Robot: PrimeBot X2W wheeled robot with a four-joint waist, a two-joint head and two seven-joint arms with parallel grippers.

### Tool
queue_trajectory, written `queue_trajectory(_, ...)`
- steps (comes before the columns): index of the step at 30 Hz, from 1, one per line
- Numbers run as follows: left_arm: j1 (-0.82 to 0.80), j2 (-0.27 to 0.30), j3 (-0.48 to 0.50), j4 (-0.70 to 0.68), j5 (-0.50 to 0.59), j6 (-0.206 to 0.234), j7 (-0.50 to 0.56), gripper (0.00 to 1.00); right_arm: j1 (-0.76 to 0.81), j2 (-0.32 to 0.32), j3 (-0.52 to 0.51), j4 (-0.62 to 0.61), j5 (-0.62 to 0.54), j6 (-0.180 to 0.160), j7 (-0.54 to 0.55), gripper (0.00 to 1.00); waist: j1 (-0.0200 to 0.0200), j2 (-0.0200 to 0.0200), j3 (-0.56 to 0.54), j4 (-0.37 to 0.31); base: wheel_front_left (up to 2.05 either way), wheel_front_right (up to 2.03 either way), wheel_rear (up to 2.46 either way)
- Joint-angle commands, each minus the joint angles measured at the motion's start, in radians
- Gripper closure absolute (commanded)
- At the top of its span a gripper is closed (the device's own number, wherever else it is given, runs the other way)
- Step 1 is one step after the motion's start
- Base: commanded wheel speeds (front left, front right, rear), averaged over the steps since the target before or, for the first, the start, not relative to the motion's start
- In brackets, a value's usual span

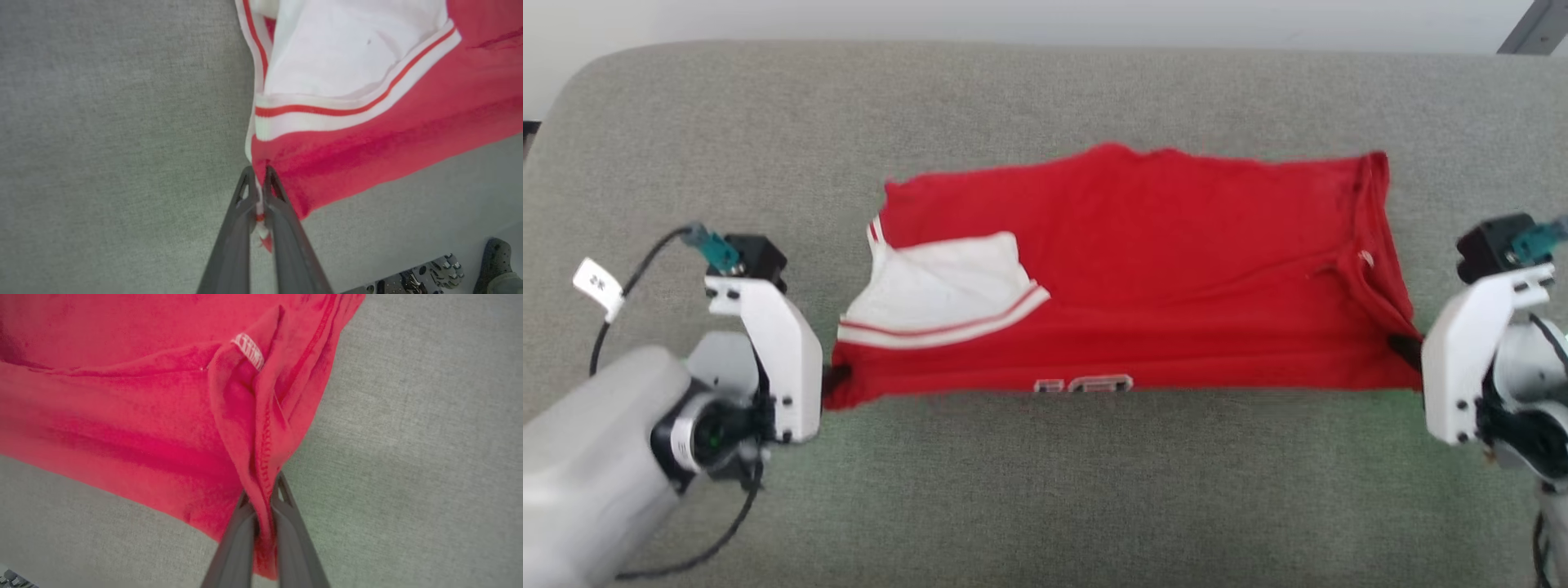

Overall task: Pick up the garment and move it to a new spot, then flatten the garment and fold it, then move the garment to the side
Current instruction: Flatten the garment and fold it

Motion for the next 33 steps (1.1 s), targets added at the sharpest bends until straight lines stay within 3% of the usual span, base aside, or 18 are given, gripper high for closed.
queue_trajectory(1, 0.022, 0.020, -0.004, -0.026, 0.002, 0.019, 0.003, 1.00, 0.027, -0.007, -0.008, -0.026, 0.003, -0.003, 0.011, 1.00, 0.0000, 0.0000, -0.006, 0.002, 0.00, 0.00, 0.00)
queue_trajectory(11, 0.179, 0.123, -0.034, -0.307, -0.026, 0.169, -0.011, 1.00, 0.254, 0.042, -0.097, -0.214, 0.002, -0.002, 0.110, 1.00, 0.0000, 0.0000, -0.021, -0.002, 0.00, 0.00, 0.00)
queue_trajectory(14, 0.208, 0.125, -0.040, -0.321, -0.035, 0.184, -0.020, 1.00, 0.295, 0.068, -0.113, -0.218, -0.003, -0.002, 0.101, 1.00, 0.0000, 0.0000, -0.015, -0.004, 0.00, 0.00, 0.00)
queue_trajectory(19, 0.217, 0.096, -0.045, -0.265, -0.038, 0.166, -0.022, 1.00, 0.296, 0.096, -0.103, -0.154, -0.012, -0.002, 0.040, 1.00, 0.0000, 0.0000, 0.000, -0.008, 0.00, 0.00, 0.00)
queue_trajectory(20, 0.211, 0.089, -0.046, -0.249, -0.034, 0.160, -0.024, 0.71, 0.289, 0.097, -0.095, -0.136, -0.011, -0.002, 0.029, 1.00, 0.0000, 0.0000, 0.002, -0.010, 0.00, 0.00, 0.00)
queue_trajectory(21, 0.209, 0.079, -0.043, -0.230, -0.040, 0.153, -0.026, 0.63, 0.286, 0.093, -0.083, -0.114, -0.014, -0.002, 0.018, 1.00, 0.0000, 0.0000, 0.005, -0.011, 0.00, 0.00, 0.00)
queue_trajectory(22, 0.208, 0.070, -0.039, -0.217, -0.047, 0.149, -0.026, 0.55, 0.281, 0.088, -0.071, -0.097, -0.018, -0.002, 0.005, 0.94, 0.0000, 0.0000, 0.007, -0.012, 0.00, 0.00, 0.00)
queue_trajectory(23, 0.204, 0.064, -0.041, -0.202, -0.043, 0.142, -0.027, 0.04, 0.274, 0.086, -0.059, -0.083, -0.012, -0.002, -0.014, 0.58, 0.0000, 0.0000, 0.008, -0.014, 0.00, 0.00, 0.00)
queue_trajectory(24, 0.201, 0.059, -0.042, -0.189, -0.041, 0.138, -0.029, 0.00, 0.271, 0.084, -0.051, -0.067, -0.007, -0.002, -0.027, 0.27, 0.0000, 0.0000, 0.010, -0.015, 0.00, 0.00, 0.00)
queue_trajectory(26, 0.198, 0.053, -0.038, -0.167, -0.044, 0.135, -0.031, 0.00, 0.261, 0.074, -0.040, -0.042, -0.015, -0.002, -0.047, 0.00, 0.0000, 0.0000, 0.012, -0.016, 0.00, 0.00, 0.00)
queue_trajectory(33, 0.169, 0.084, -0.014, -0.181, -0.039, 0.130, -0.032, 0.00, 0.273, 0.045, -0.042, -0.072, -0.008, -0.003, -0.086, 0.00, 0.0000, 0.0000, 0.011, -0.020, 0.00, 0.00, 0.00)
